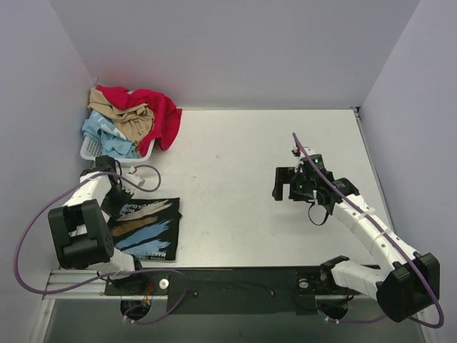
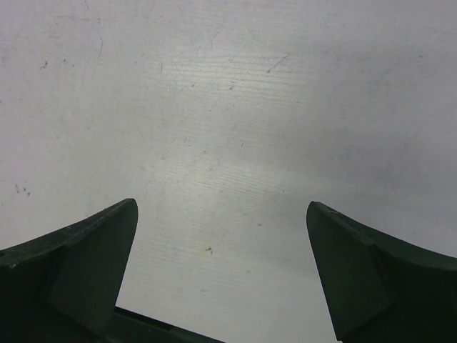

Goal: Fold and stack the t-shirts
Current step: Put the neatly folded tshirt into the corner of the board with the left arm

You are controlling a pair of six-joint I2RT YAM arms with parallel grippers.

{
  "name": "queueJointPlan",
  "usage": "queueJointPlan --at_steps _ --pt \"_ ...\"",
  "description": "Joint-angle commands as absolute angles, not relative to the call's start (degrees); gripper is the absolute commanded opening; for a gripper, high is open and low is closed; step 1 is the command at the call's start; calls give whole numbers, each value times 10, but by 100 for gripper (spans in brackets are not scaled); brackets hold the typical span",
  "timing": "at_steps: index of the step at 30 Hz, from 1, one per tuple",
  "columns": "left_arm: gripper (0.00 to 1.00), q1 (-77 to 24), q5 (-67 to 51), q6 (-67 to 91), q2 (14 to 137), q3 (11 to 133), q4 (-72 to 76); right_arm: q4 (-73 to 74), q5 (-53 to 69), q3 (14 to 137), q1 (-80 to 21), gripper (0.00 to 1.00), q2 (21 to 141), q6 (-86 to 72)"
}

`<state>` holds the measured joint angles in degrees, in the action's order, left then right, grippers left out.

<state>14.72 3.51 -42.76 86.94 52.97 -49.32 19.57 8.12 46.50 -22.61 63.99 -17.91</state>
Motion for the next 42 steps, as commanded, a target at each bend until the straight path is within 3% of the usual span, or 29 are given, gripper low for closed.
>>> queueJointPlan --at_steps 1,7,12,14,16,17,22,28,32,38,42 --pt "0 143 190 -488 851 510 -430 229 46 495 -229 100 606 -142" --pt "0 144 378 -490 875 510 -365 243 41 496 -229 100 577 -120" --pt "0 145 435 -486 894 505 -336 253 37 497 -229 100 554 -104" --pt "15 145 462 -489 903 498 -322 258 35 499 -229 100 544 -98" --pt "57 145 500 -486 913 494 -320 261 37 499 -229 100 537 -97" --pt "83 146 526 -489 917 489 -316 262 38 499 -230 100 532 -97" --pt "85 143 569 -513 882 513 -296 265 46 495 -231 100 518 -98" --pt "81 131 415 -464 822 580 -397 265 45 486 -230 100 498 -104" --pt "85 118 81 -364 773 666 -478 255 19 472 -228 100 486 -98" --pt "90 90 -160 -295 651 601 -342 172 -32 407 -203 100 436 -110" --pt "91 54 -195 -205 628 513 -203 97 -77 336 -200 100 395 -105"
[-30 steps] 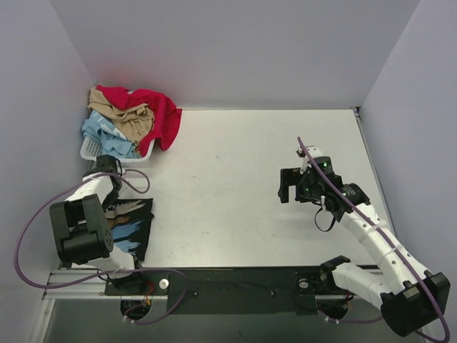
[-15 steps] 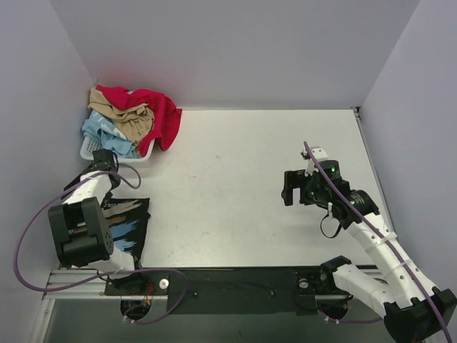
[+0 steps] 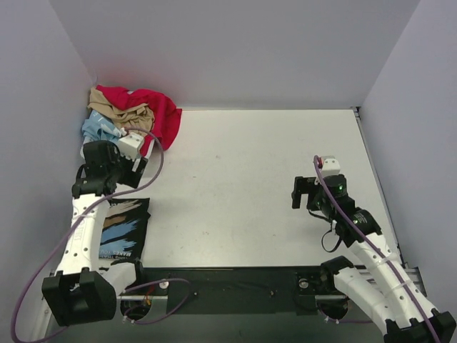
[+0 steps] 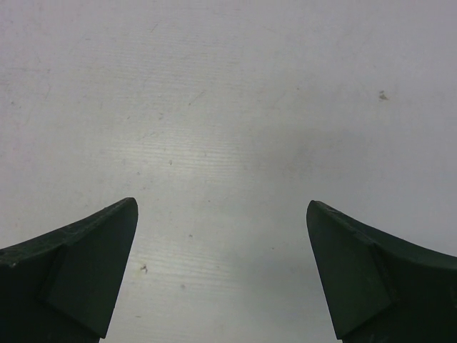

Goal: Fold and stack the t-shirts
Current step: Put the neatly folded tshirt into the corner of the board with the left arm

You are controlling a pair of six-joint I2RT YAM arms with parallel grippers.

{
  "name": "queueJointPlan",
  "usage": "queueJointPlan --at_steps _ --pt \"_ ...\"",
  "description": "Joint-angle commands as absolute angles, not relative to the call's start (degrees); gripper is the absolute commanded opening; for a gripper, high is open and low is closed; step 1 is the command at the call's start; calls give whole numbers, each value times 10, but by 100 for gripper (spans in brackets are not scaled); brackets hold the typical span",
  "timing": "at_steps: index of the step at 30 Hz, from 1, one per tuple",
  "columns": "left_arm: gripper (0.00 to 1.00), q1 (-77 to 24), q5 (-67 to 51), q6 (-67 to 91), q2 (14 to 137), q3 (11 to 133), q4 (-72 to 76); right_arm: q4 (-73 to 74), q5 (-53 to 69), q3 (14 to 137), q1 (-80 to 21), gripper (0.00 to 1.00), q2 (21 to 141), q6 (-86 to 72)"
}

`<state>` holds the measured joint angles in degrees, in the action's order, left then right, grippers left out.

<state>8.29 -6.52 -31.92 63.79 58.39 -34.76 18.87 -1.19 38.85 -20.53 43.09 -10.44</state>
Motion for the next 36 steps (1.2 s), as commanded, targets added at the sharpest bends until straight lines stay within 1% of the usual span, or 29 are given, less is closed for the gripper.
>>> queueJointPlan --at_steps 1,2,5,9,10,15,18,21,36 --pt "91 29 -189 -189 625 476 -177 80 -86 313 -200 100 386 -101" --pt "91 18 -172 -162 615 443 -125 50 -93 286 -200 100 372 -93" --pt "91 -50 -140 -96 590 375 -35 14 -121 244 -200 100 342 -68" --pt "91 -111 -103 -83 545 295 54 5 -139 213 -199 100 302 -68" --pt "92 -117 -87 -83 534 271 79 -14 -141 205 -199 100 291 -68" --pt "92 -121 -66 -62 503 205 148 -19 -150 190 -199 100 269 -76" --pt "92 -122 -87 -96 481 165 163 -22 -148 189 -199 100 270 -76" --pt "92 -122 -91 -102 460 156 165 -24 -151 191 -199 100 275 -73" --pt "92 -122 -101 -120 458 155 151 -33 -144 183 -199 100 253 -68"
